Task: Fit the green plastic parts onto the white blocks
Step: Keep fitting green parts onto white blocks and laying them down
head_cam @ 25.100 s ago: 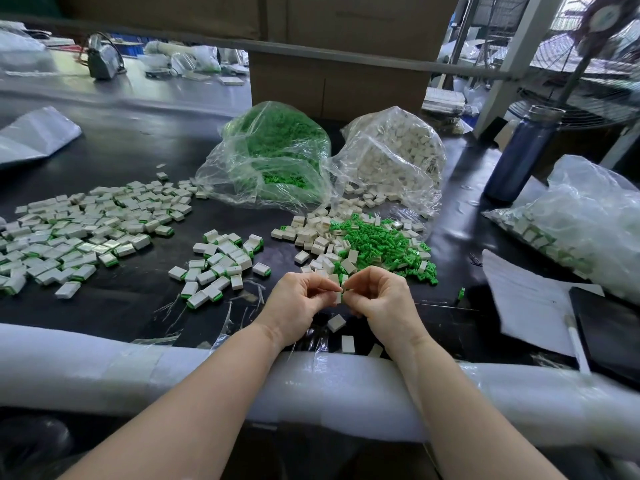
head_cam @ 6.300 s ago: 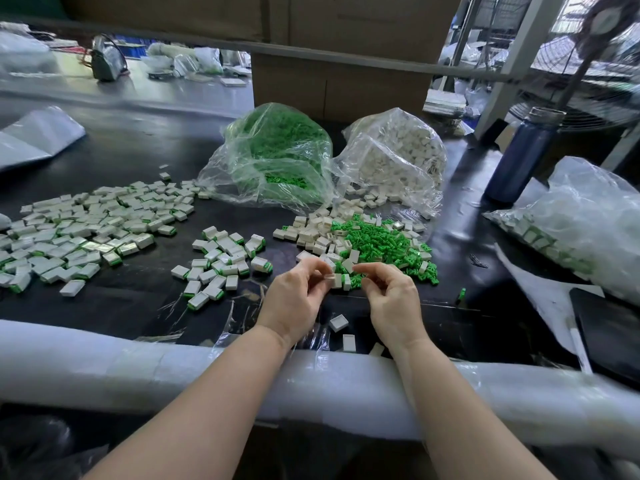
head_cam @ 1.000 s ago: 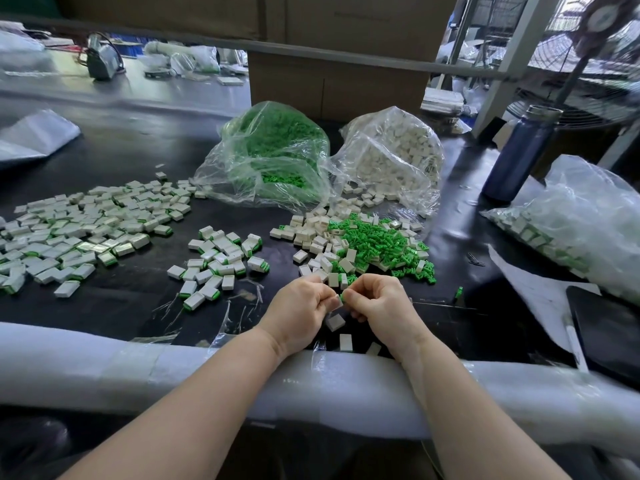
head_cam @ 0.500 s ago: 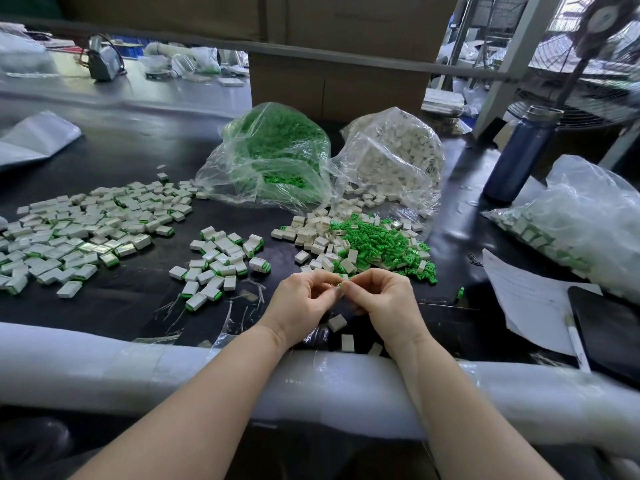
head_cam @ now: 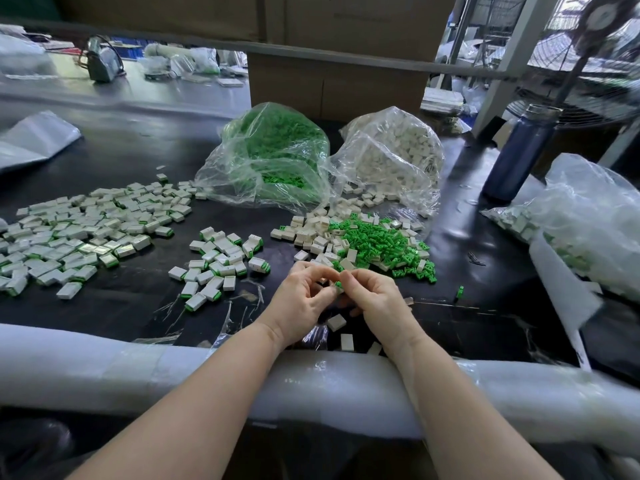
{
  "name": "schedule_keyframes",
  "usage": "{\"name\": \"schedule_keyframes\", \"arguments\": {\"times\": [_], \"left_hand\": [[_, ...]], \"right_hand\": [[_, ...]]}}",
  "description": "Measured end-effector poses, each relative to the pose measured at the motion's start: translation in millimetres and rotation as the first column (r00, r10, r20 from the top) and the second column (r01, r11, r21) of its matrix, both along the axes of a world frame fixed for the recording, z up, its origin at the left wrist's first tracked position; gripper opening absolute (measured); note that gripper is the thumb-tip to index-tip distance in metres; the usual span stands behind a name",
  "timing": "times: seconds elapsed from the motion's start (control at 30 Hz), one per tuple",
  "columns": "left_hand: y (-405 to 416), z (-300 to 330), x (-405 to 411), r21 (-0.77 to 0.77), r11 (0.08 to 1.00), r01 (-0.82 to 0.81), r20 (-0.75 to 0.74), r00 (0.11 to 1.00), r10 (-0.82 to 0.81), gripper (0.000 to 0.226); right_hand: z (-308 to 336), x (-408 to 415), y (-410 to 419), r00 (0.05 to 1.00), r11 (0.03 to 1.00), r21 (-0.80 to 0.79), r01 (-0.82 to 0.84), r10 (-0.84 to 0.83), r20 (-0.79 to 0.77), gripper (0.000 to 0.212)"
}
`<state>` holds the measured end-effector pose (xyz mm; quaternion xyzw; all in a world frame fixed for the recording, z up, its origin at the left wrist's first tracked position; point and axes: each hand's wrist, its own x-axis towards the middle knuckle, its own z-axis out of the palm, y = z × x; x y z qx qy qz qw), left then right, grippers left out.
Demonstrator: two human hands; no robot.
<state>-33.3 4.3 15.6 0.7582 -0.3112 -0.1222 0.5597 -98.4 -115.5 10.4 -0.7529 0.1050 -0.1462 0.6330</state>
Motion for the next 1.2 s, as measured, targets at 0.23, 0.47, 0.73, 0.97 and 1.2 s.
{"name": "schedule_keyframes", "arguments": {"times": [0.23, 0.47, 0.73, 0.97, 1.2], "left_hand": [[-0.3, 2.1, -2.8, 0.044, 0.998, 0.039, 0.032, 0.999, -0.040, 0.018], [0.5, 2.3, -3.1, 0.051, 0.997, 0.058, 0.038, 0.997, -0.060, 0.020], [-0.5, 0.2, -2.4, 0.032, 0.994, 0.106, 0.024, 0.994, -0.107, 0.020], [-1.7, -4.1, -0.6, 0.061, 0.989, 0.133, 0.054, 0.989, -0.137, 0.020], [-1.5, -3.7, -0.1, 0.077, 0.988, 0.136, 0.080, 0.987, -0.142, 0.019]], "right_hand": [[2.4, -1.2, -1.3, 0.997, 0.997, 0.003, -0.078, 0.078, -0.019, 0.025], [0.6, -0.1, -1.5, 0.996, 0.993, 0.069, -0.092, 0.091, 0.010, 0.024], [-0.9, -0.3, -3.5, 0.995, 0.986, 0.134, -0.097, 0.095, 0.016, 0.019], [-1.2, -0.9, -5.1, 0.997, 0.992, 0.103, -0.078, 0.077, 0.008, 0.017], [-2.1, -1.8, -5.2, 0.994, 0.985, 0.131, -0.109, 0.107, 0.027, 0.016]]}}
